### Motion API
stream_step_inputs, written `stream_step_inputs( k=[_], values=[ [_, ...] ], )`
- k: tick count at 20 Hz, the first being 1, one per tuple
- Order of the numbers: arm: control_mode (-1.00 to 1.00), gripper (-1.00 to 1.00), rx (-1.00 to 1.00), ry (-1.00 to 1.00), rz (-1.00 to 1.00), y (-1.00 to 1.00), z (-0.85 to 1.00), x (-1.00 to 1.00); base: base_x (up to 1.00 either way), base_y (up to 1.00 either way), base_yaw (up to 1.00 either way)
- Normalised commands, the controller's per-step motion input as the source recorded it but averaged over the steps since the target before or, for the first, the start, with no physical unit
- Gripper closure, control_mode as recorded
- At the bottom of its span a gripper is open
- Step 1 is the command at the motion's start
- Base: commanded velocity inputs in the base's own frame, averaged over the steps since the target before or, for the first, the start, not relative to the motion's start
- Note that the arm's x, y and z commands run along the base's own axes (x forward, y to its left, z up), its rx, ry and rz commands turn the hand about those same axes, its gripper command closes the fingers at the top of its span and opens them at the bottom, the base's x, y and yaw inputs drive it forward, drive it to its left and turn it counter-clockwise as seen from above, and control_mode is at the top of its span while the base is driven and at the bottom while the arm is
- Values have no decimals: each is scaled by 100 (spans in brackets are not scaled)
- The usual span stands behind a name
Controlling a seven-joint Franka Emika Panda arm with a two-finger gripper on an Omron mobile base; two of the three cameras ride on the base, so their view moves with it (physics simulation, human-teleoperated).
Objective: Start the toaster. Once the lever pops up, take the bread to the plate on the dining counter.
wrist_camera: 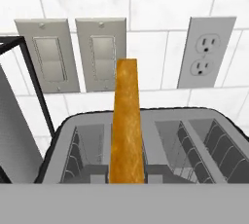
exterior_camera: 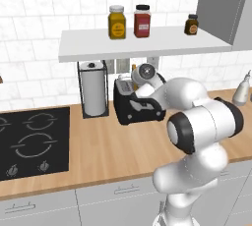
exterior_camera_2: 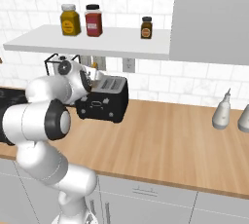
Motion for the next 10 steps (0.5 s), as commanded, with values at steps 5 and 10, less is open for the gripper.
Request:
stream_step_inputs(
  k=[5, 10],
  values=[
    [-100, 100, 4, -1, 0, 2, 32, -19, 0, 0, 0],
    [-100, 100, 2, 0, 0, 3, 44, -6, 0, 0, 0]
  ],
)
